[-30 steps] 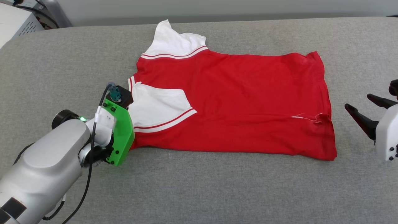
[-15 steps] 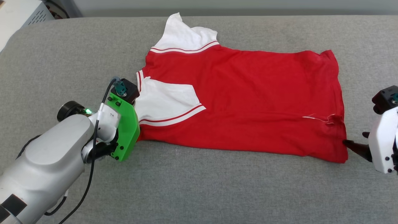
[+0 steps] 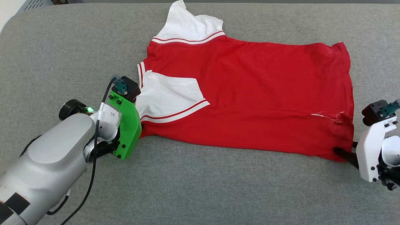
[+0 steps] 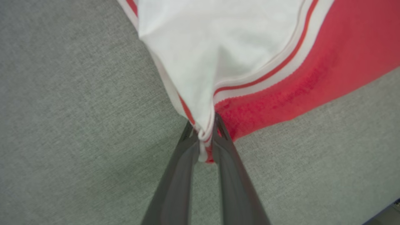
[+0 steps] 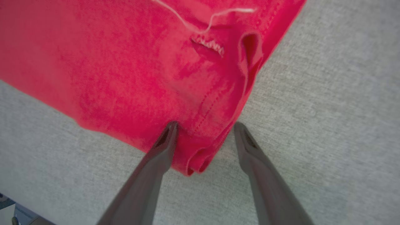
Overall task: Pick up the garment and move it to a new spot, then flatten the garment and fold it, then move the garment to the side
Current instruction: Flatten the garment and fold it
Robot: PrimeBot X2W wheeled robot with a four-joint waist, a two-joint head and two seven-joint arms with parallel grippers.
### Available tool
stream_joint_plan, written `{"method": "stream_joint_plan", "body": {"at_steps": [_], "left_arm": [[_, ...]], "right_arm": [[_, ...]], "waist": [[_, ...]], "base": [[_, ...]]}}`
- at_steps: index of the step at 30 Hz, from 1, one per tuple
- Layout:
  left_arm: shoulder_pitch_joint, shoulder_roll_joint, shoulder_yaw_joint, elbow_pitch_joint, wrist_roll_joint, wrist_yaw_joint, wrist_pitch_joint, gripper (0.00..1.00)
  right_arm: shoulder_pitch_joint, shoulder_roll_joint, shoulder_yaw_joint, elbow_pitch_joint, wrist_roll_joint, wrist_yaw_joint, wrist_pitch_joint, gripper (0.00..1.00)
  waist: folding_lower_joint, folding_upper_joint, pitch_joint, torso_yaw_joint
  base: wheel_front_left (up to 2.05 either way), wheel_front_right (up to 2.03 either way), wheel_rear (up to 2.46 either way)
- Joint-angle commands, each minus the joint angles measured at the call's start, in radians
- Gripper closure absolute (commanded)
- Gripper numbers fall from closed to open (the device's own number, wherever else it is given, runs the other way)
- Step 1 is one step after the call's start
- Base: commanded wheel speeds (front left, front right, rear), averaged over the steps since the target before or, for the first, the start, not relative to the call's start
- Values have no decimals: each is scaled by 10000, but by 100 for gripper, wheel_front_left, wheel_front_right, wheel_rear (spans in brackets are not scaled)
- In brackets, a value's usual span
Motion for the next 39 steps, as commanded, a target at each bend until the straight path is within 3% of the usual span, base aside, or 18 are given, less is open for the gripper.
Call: {"method": "stream_joint_plan", "body": {"at_steps": [1,9,21,28,39], "left_arm": [[51,-8,-63,71,-111,-17,-63,100],[546,274,-126,25,-651,-17,-286,100],[1641,1129,-449,-1389,-1081,48,-348,100],[2085,1184,-656,-1720,-1086,277,-333,100],[2267,700,-748,-625,-1143,282,-609,100]], "right_arm": [[180,397,462,258,87,6,-171,100],[114,-432,226,-247,343,6,-1131,100],[1340,-1360,-429,-1499,656,6,-947,100],[1838,-1214,-730,-1552,642,6,-506,100],[1757,-299,-528,-465,103,6,-748,100]], "waist": [[0,35,-160,-99],[0,35,-984,-189],[0,35,-1670,-165],[0,35,-1467,-163],[0,35,-997,-193]], "base": [[0,0,0],[0,0,0],[0,0,0],[0,0,0],[0,0,0]]}}
